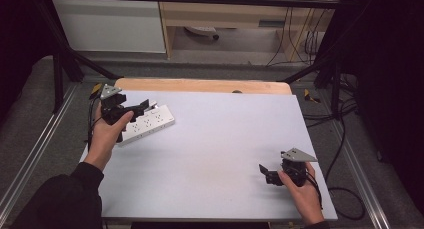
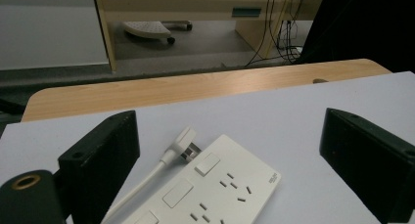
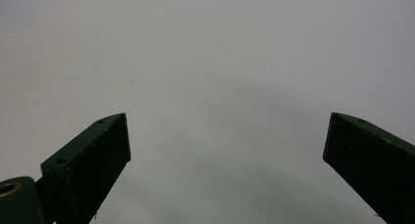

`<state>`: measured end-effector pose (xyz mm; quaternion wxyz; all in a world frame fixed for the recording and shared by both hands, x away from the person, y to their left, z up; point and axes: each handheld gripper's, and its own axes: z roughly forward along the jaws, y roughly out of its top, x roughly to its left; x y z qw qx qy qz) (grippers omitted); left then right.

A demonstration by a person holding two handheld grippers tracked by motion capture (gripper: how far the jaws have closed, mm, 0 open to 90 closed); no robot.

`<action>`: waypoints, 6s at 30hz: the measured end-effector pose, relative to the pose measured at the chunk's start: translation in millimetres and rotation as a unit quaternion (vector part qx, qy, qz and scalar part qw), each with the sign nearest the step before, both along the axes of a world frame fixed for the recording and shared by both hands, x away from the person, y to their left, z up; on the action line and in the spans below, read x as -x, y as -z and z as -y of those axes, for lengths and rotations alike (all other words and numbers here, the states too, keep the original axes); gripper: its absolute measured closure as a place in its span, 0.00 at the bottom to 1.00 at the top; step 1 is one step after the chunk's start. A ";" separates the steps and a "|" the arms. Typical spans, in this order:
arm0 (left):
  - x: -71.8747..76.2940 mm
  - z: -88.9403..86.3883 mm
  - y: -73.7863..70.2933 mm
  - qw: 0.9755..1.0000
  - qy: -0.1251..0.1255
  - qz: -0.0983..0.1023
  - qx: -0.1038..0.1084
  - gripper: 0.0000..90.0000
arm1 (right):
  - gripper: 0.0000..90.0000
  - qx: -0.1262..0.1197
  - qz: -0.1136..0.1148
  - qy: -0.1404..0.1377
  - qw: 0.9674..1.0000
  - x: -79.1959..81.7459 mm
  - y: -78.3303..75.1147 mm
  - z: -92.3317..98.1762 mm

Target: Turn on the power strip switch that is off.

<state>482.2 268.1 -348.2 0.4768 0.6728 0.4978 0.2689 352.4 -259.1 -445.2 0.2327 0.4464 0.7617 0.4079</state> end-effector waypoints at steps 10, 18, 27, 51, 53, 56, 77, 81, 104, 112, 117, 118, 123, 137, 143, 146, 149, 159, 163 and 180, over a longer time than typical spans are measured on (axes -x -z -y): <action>-18.0 5.9 -4.0 1.000 -0.010 0.001 -0.011 0.09 | 0.05 -0.004 0.001 0.003 1.000 0.1 -0.1 0.5; -31.0 12.5 2.8 1.000 -0.012 -0.005 -0.023 0.09 | 0.05 -0.005 0.001 0.004 1.000 1.0 -0.5 0.9; -46.5 23.1 11.6 1.000 -0.014 -0.015 -0.017 0.09 | 0.05 -0.007 0.001 0.006 1.000 1.1 -0.6 1.5; -67.4 11.1 30.9 0.998 -0.048 -0.042 -0.021 0.11 | 0.05 -0.010 -0.001 0.009 1.000 1.1 -0.1 1.8; -68.1 11.0 31.4 0.998 -0.046 -0.044 -0.022 0.11 | 0.04 -0.010 0.000 0.010 1.000 0.8 0.0 2.5; -69.2 11.8 32.5 0.998 -0.044 -0.048 -0.023 0.11 | 0.05 -0.013 -0.002 0.012 1.000 1.2 -0.6 3.3; -70.3 16.4 38.9 0.996 -0.036 -0.073 -0.043 0.14 | 0.05 -0.013 -0.001 0.013 1.000 -0.2 0.0 3.3; -70.5 20.0 40.0 0.996 -0.031 -0.075 -0.046 0.16 | 0.05 -0.014 -0.002 0.013 1.000 -0.2 0.1 3.7; -68.8 21.6 41.6 0.993 -0.024 -0.086 -0.076 0.35 | 0.04 -0.017 -0.003 0.014 1.000 -0.7 0.2 3.2; -67.4 21.2 40.3 0.994 -0.026 -0.091 -0.061 0.53 | 0.04 -0.018 -0.003 0.016 1.000 -0.6 -0.2 3.8; -67.1 24.4 41.9 0.994 -0.014 -0.090 -0.064 0.62 | 0.04 -0.018 0.000 0.016 1.000 -0.8 -0.2 4.2; -66.8 24.2 41.6 0.994 -0.015 -0.089 -0.061 0.64 | 0.04 -0.017 0.000 0.015 1.000 -1.0 -0.4 4.3; -64.4 22.1 39.7 0.995 -0.013 -0.086 -0.050 0.71 | 0.04 -0.019 -0.001 0.017 1.000 -0.6 -0.6 4.3; -67.6 20.7 47.7 0.994 -0.001 -0.094 -0.050 0.82 | 0.04 -0.018 -0.001 0.012 1.000 -0.8 -0.5 3.5; -66.2 20.4 50.0 0.993 0.005 -0.103 -0.051 0.91 | 0.04 -0.018 -0.002 0.012 1.000 -0.8 -0.5 3.4; -66.3 20.5 51.1 0.993 0.006 -0.108 -0.055 0.94 | 0.04 -0.018 -0.001 0.012 1.000 -0.8 -0.7 3.5; -66.2 21.1 52.7 0.993 0.007 -0.107 -0.051 0.99 | 0.04 -0.018 -0.002 0.012 1.000 -0.6 -0.8 3.4; -66.2 21.1 64.8 0.993 0.010 -0.111 -0.047 1.00 | 0.04 -0.017 0.000 0.010 1.000 -1.2 -0.3 2.9; -66.5 21.7 70.7 0.992 0.010 -0.113 -0.046 1.00 | 0.04 -0.017 -0.001 0.012 1.000 -1.1 -0.5 3.5; -65.5 23.2 79.2 0.992 0.000 -0.109 -0.058 1.00 | 0.04 -0.021 -0.001 0.013 1.000 -1.0 -1.1 4.3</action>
